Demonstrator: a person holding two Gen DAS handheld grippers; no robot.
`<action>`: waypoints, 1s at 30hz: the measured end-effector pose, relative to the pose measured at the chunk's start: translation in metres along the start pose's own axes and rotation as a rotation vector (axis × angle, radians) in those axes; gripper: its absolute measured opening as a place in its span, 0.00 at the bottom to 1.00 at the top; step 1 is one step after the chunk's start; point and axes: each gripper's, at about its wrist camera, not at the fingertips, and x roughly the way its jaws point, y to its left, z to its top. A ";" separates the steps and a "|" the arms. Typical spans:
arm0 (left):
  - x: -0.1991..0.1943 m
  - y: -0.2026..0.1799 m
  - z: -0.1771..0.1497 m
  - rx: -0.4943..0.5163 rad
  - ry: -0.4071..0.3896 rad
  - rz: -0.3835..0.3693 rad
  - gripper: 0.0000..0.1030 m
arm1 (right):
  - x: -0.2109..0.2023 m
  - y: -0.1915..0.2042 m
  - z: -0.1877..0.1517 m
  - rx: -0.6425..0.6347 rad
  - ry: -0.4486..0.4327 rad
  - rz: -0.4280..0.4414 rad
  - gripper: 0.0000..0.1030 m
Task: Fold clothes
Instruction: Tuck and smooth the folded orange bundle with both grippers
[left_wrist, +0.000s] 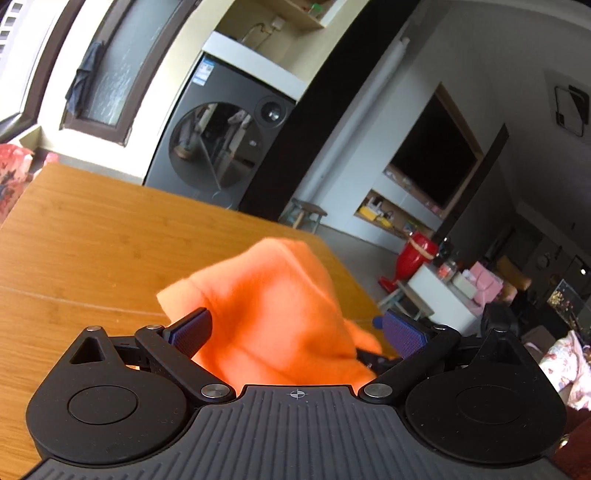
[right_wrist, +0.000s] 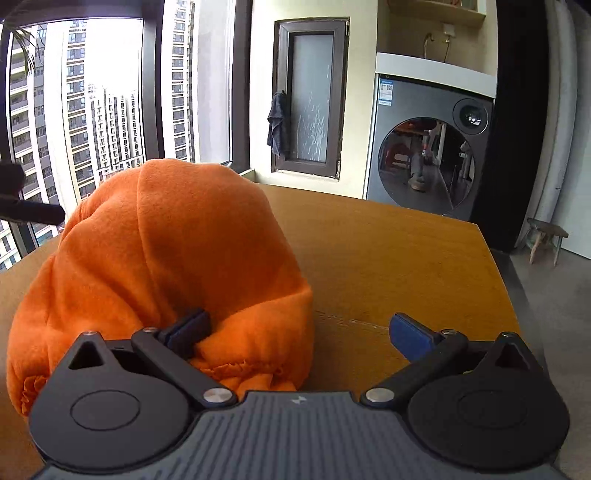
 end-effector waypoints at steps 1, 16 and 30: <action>-0.006 0.000 0.005 -0.008 -0.025 -0.039 0.98 | -0.001 0.004 0.000 -0.003 0.007 0.013 1.00; 0.033 0.022 -0.036 -0.046 0.160 0.023 0.98 | 0.036 -0.018 0.094 0.166 0.092 0.415 1.00; 0.027 0.033 -0.044 -0.047 0.150 0.010 0.98 | 0.044 0.053 0.099 -0.093 0.065 0.376 0.92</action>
